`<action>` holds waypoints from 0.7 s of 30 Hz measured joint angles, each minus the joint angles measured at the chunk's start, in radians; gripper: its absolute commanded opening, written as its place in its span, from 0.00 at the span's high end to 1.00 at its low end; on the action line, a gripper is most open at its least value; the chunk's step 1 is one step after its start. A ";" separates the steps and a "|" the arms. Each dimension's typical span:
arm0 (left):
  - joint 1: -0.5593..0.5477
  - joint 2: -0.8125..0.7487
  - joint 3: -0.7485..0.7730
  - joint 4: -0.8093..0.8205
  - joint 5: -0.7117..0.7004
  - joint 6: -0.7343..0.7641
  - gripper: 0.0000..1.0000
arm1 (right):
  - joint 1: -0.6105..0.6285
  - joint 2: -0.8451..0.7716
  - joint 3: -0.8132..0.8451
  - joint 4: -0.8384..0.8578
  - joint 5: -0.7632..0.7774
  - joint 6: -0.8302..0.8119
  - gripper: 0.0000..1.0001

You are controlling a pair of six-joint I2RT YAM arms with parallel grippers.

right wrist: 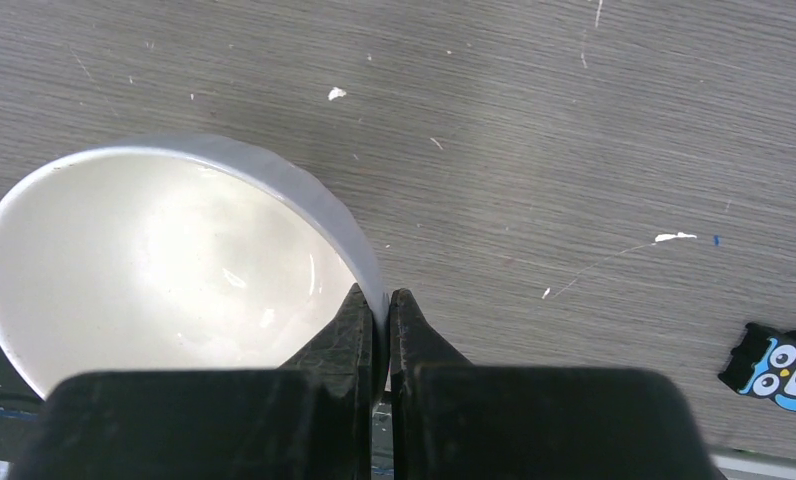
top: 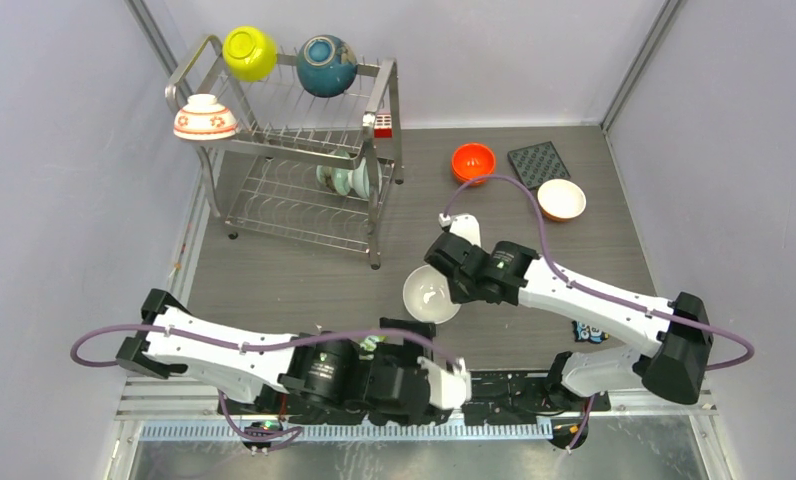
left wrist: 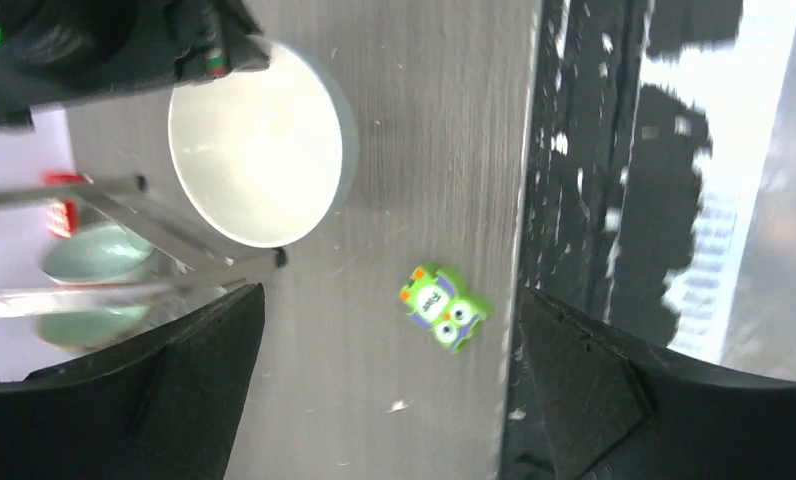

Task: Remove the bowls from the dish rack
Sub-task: Place the bowl at the center of the board.

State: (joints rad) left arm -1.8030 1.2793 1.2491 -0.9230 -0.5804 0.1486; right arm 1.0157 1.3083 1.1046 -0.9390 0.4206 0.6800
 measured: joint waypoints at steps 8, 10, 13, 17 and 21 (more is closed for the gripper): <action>0.244 -0.068 -0.100 0.243 -0.043 -0.536 0.03 | -0.024 -0.079 -0.053 0.001 0.005 -0.005 0.99; 0.304 -0.077 -0.118 0.257 -0.046 -0.711 0.03 | -0.024 -0.091 -0.068 0.000 0.005 -0.004 0.99; 0.380 -0.090 -0.164 0.274 -0.031 -0.970 0.04 | -0.024 -0.106 -0.090 0.008 0.005 -0.001 0.99; 0.417 -0.098 -0.191 0.240 -0.032 -1.246 0.04 | -0.024 -0.121 -0.109 0.012 0.004 0.006 0.99; 0.418 -0.093 -0.165 0.151 -0.064 -1.468 0.07 | -0.014 -0.124 -0.121 0.019 0.005 0.016 0.99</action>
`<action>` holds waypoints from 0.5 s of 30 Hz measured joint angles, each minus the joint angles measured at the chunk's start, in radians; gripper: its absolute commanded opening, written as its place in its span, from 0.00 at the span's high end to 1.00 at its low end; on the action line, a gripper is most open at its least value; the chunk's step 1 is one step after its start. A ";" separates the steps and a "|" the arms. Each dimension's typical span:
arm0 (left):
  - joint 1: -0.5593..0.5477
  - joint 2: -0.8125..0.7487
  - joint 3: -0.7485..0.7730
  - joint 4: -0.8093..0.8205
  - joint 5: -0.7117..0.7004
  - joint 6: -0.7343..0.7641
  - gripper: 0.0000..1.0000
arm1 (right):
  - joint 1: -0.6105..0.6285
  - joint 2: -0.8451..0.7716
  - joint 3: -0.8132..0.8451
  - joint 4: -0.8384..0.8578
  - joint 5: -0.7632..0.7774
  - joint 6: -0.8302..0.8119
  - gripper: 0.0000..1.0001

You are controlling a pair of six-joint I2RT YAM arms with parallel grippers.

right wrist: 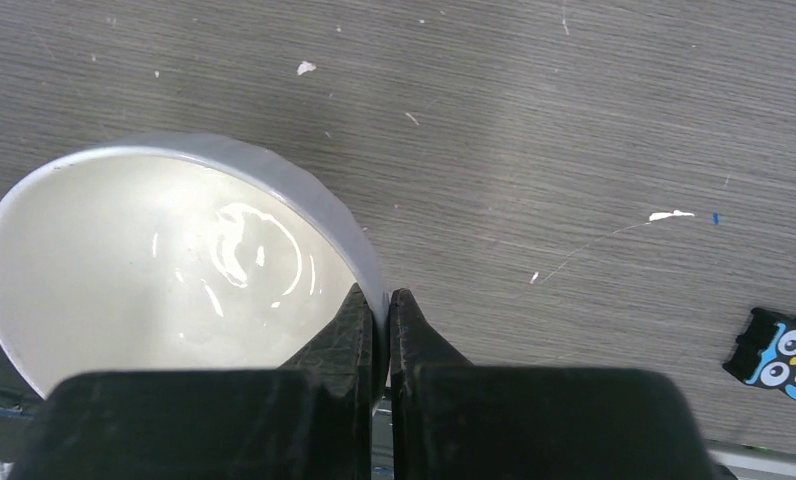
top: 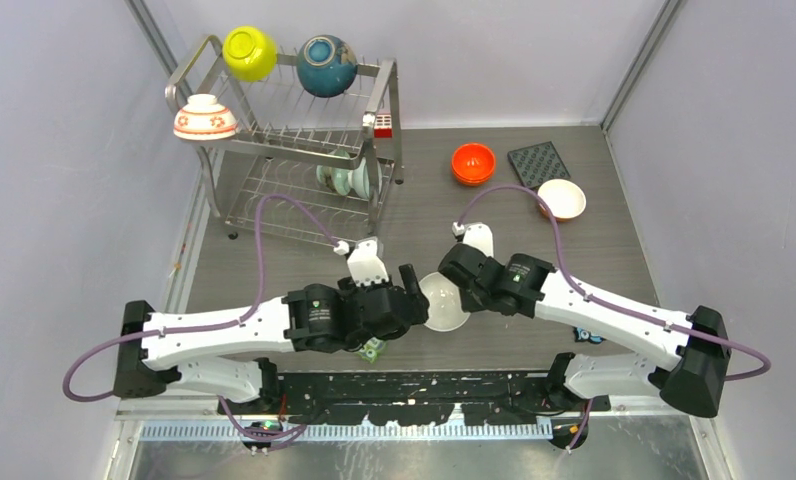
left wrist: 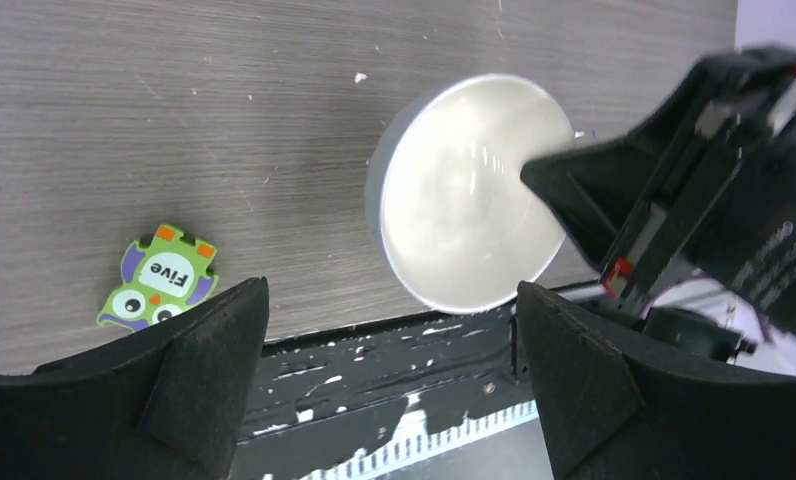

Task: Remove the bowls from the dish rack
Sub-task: Place the bowl at the center of the board.

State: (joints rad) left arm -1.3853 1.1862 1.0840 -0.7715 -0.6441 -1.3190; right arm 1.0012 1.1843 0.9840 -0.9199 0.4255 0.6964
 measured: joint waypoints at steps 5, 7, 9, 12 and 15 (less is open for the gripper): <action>0.023 0.066 0.069 -0.115 -0.026 -0.198 0.10 | 0.052 0.003 0.000 0.014 0.014 0.024 0.99; 0.035 0.105 0.097 -0.151 -0.025 -0.246 0.12 | 0.069 0.009 0.001 0.015 0.023 0.034 0.99; 0.041 0.140 0.120 -0.179 -0.025 -0.277 0.14 | 0.084 0.023 0.005 0.014 0.032 0.047 0.99; 0.046 0.179 0.148 -0.219 -0.024 -0.317 0.18 | 0.095 0.032 0.006 0.014 0.040 0.063 0.99; 0.047 0.203 0.154 -0.248 -0.018 -0.351 0.29 | 0.102 0.034 0.011 0.009 0.047 0.076 0.99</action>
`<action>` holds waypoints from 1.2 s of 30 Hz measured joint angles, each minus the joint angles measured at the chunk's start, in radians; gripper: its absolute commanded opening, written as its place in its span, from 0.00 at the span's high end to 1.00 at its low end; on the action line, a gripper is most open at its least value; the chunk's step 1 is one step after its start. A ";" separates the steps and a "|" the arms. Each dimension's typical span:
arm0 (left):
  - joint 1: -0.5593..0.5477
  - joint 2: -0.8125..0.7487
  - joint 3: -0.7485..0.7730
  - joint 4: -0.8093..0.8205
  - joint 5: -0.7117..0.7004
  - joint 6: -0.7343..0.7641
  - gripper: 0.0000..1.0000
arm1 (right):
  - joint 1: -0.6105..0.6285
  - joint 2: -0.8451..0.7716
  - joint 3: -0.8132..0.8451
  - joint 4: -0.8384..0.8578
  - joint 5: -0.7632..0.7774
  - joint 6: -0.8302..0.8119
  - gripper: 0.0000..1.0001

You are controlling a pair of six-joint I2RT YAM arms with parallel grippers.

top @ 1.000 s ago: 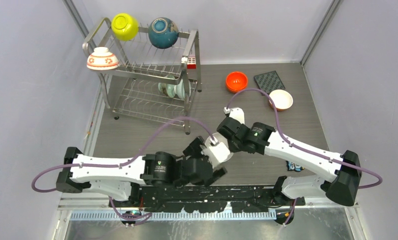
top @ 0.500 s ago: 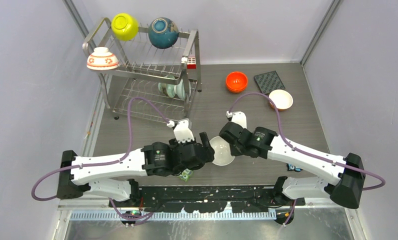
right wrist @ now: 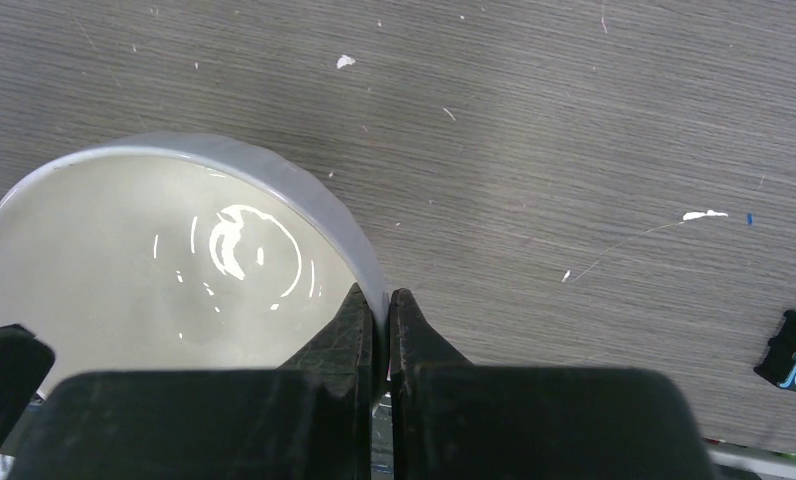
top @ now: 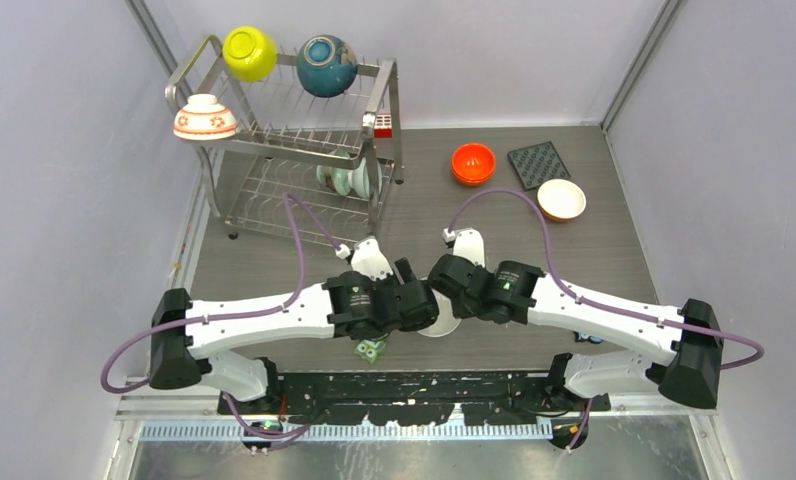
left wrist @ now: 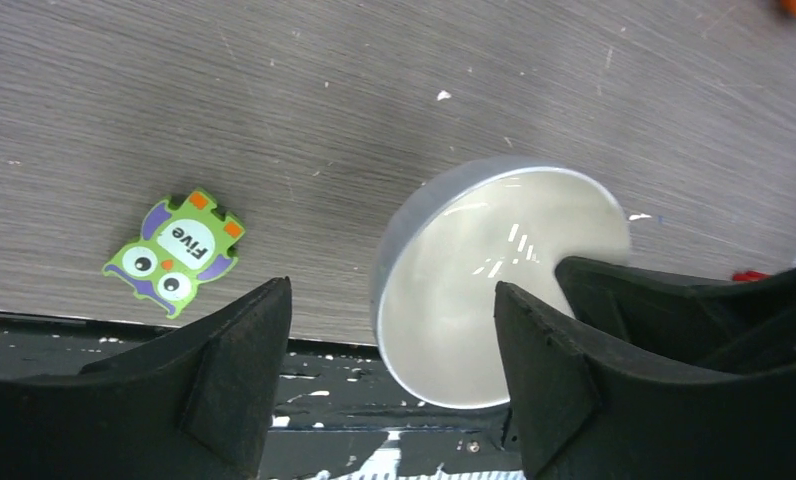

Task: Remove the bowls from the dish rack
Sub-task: Place the bowl at the center of the board.

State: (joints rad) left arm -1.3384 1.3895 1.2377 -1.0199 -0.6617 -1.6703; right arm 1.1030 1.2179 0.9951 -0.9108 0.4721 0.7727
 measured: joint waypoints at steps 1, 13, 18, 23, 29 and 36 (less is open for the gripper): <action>0.000 0.006 0.000 -0.008 0.001 -0.009 0.31 | 0.001 0.000 0.003 -0.002 0.002 0.003 0.99; -0.002 0.069 -0.018 -0.037 0.029 -0.052 0.60 | 0.010 0.012 0.045 -0.010 0.006 0.040 0.99; -0.002 0.090 -0.021 -0.039 0.036 -0.052 0.76 | 0.013 0.013 0.050 -0.011 0.005 0.047 0.99; -0.003 0.103 -0.018 -0.030 0.034 -0.059 0.88 | 0.013 0.014 0.056 -0.014 -0.011 0.047 0.99; -0.004 0.126 -0.002 -0.053 0.021 -0.077 1.00 | 0.013 0.031 0.080 -0.037 -0.023 0.048 0.90; -0.005 0.133 0.001 -0.077 0.035 -0.064 1.00 | 0.024 0.032 0.097 -0.032 -0.029 0.064 0.56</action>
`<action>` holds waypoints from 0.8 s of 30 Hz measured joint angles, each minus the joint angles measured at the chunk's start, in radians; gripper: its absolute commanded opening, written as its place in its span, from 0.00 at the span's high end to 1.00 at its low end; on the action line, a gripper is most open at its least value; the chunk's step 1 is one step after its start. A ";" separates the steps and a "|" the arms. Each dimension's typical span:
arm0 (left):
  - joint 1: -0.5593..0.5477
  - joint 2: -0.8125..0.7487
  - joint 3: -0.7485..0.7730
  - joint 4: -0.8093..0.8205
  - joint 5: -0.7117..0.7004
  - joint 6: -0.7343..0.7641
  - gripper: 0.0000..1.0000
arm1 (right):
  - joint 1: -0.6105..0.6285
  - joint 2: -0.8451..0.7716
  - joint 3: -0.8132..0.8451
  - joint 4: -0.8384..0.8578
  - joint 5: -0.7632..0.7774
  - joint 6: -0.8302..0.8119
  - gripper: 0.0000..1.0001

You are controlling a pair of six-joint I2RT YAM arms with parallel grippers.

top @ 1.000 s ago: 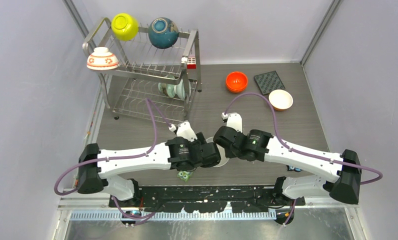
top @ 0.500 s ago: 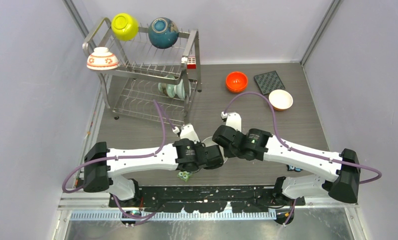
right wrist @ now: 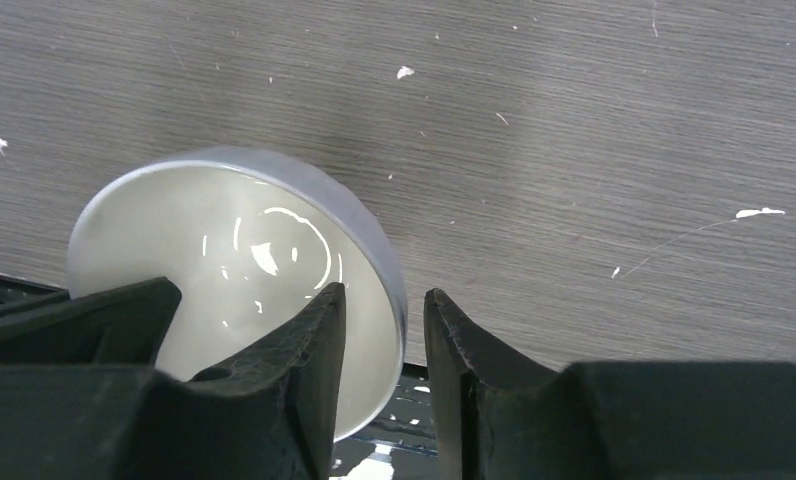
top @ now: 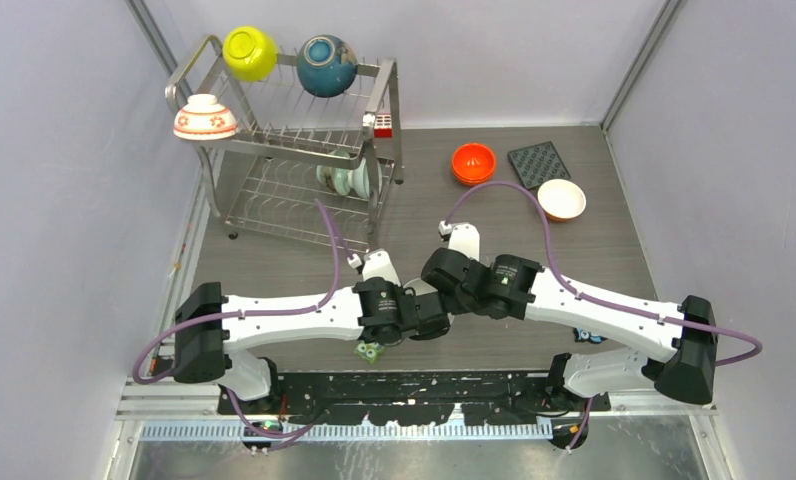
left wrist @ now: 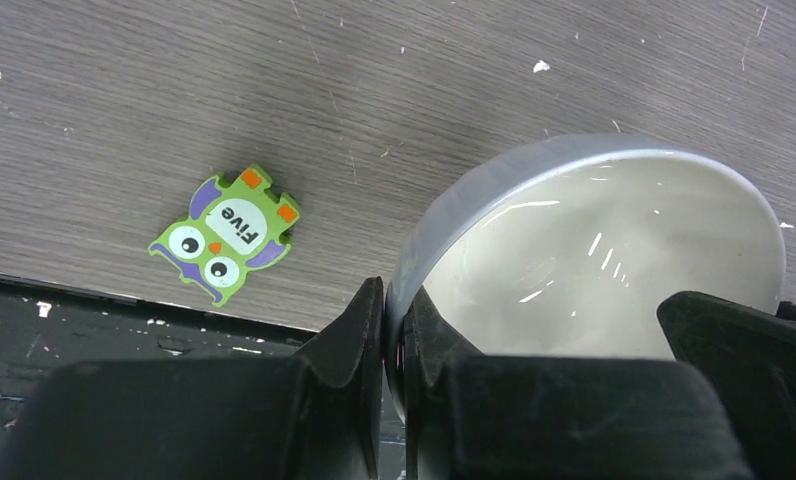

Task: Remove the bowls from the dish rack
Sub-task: Place the bowl at the center of the board.

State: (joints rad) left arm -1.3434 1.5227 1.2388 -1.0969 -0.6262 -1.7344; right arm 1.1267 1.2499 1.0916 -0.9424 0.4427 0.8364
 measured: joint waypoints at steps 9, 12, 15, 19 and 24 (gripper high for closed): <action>0.005 -0.002 -0.004 0.001 0.019 0.004 1.00 | 0.019 -0.047 0.000 0.033 0.002 0.020 0.50; 0.008 -0.007 -0.011 0.002 0.026 -0.011 1.00 | 0.023 -0.054 -0.006 0.050 0.008 0.032 0.52; 0.014 -0.016 -0.016 0.005 0.037 -0.022 1.00 | 0.023 -0.054 -0.022 0.066 0.021 0.039 0.54; 0.019 -0.040 -0.023 0.007 0.048 -0.037 1.00 | 0.022 -0.054 -0.033 0.073 0.039 0.050 0.57; 0.024 -0.075 -0.034 0.006 0.053 -0.042 1.00 | 0.020 -0.055 -0.053 0.086 0.054 0.059 0.66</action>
State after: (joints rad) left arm -1.3197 1.4475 1.2049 -1.0908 -0.5728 -1.7767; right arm 1.1469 1.1954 1.0389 -0.8562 0.4969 0.8951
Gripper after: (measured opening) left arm 0.082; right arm 0.392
